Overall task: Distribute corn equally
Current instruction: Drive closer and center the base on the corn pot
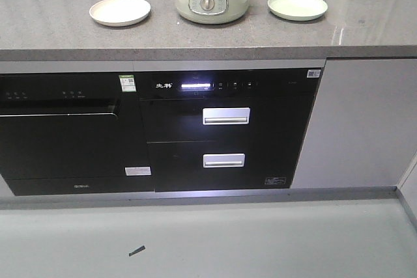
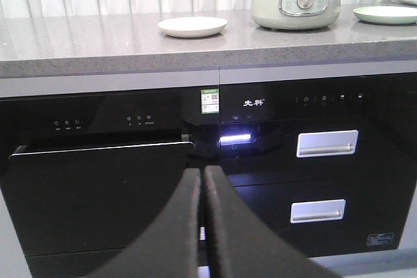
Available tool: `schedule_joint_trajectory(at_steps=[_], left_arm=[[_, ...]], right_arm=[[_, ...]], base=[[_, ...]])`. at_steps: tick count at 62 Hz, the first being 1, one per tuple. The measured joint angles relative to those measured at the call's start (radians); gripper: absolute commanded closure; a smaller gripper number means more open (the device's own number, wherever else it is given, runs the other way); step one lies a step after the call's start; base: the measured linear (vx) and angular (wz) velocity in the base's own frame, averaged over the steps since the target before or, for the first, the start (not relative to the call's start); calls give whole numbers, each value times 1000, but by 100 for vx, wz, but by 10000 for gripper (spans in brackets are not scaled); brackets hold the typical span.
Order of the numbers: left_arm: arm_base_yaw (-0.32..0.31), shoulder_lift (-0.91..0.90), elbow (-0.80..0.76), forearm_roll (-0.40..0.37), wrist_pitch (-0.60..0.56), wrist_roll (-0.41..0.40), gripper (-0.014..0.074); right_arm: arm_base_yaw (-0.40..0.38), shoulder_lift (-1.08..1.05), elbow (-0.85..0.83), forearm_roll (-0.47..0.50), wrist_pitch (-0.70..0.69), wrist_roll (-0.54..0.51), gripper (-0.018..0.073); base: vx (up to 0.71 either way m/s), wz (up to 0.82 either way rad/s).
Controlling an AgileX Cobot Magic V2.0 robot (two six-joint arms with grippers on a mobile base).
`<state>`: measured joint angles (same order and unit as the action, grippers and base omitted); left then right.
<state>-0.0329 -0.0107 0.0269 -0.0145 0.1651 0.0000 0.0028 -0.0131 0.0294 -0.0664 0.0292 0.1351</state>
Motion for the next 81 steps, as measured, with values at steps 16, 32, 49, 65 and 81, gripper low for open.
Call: schedule_joint_trajectory(at_steps=[16, 32, 49, 65, 81], left_arm=[[0, 0, 0, 0, 0, 0, 603], [0, 0, 0, 0, 0, 0, 603], [0, 0, 0, 0, 0, 0, 603], [0, 0, 0, 0, 0, 0, 603], [0, 0, 0, 0, 0, 0, 603]], right_arm=[[0, 0, 0, 0, 0, 0, 561], [0, 0, 0, 0, 0, 0, 561], [0, 0, 0, 0, 0, 0, 561], [0, 0, 0, 0, 0, 0, 561], [0, 0, 0, 0, 0, 0, 561]], base=[[14, -1], [14, 0], [15, 0], [15, 0], [15, 0]])
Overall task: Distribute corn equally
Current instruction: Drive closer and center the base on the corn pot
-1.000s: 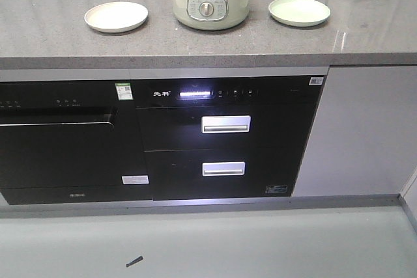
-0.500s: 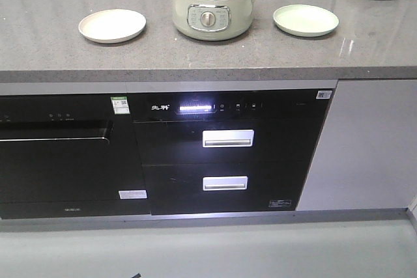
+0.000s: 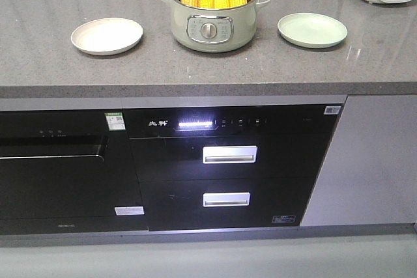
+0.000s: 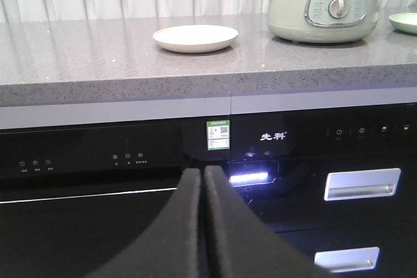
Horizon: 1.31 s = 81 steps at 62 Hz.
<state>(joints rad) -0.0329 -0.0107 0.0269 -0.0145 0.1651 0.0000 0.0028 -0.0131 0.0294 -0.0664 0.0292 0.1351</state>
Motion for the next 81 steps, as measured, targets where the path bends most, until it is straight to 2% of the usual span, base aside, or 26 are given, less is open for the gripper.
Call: schedule_joint_trajectory(at_steps=[81], left_arm=[[0, 0, 0, 0, 0, 0, 603]], right_arm=[[0, 0, 0, 0, 0, 0, 561]], base=[[12, -1]])
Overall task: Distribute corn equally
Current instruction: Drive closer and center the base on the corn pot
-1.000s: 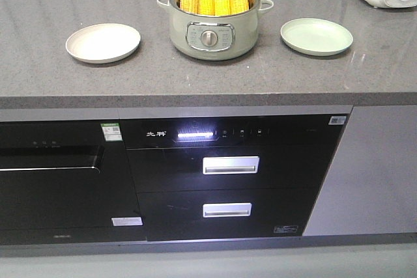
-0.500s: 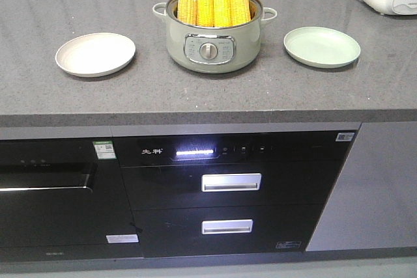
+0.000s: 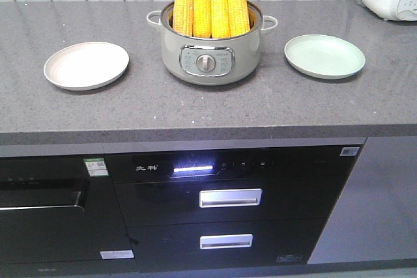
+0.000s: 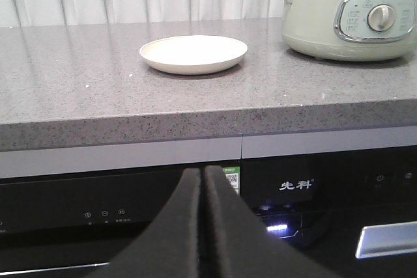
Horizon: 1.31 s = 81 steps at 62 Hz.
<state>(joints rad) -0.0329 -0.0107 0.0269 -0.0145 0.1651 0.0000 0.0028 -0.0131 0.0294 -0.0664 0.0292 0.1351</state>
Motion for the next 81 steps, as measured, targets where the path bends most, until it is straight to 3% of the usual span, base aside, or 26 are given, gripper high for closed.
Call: schedule_joint_trajectory(at_steps=[81], left_arm=[[0, 0, 0, 0, 0, 0, 603]], right_arm=[[0, 0, 0, 0, 0, 0, 561]], base=[[8, -2]])
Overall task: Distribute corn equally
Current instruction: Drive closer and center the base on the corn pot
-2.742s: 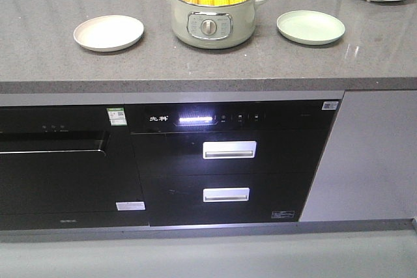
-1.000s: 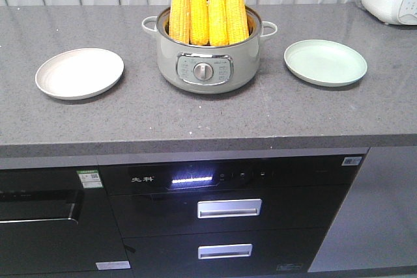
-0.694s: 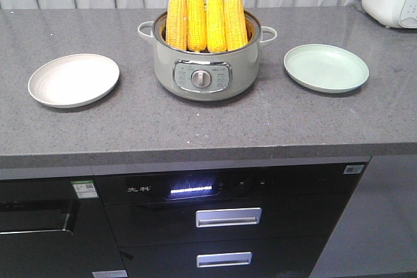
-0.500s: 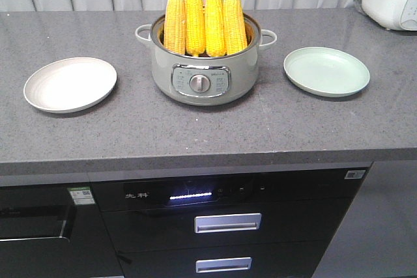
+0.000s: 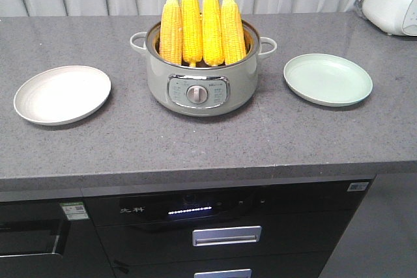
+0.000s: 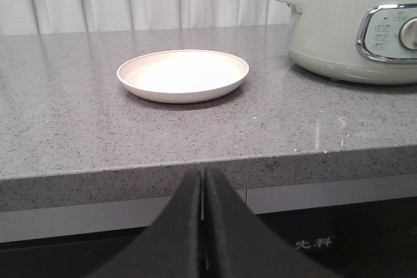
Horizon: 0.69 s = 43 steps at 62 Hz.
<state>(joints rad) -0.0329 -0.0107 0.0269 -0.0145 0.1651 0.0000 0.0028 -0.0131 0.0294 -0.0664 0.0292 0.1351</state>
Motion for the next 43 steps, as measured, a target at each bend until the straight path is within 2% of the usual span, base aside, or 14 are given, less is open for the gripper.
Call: schedule_joint_trajectory(at_steps=[43], left_arm=[[0, 0, 0, 0, 0, 0, 603]], right_arm=[[0, 0, 0, 0, 0, 0, 561]], base=[[6, 0]])
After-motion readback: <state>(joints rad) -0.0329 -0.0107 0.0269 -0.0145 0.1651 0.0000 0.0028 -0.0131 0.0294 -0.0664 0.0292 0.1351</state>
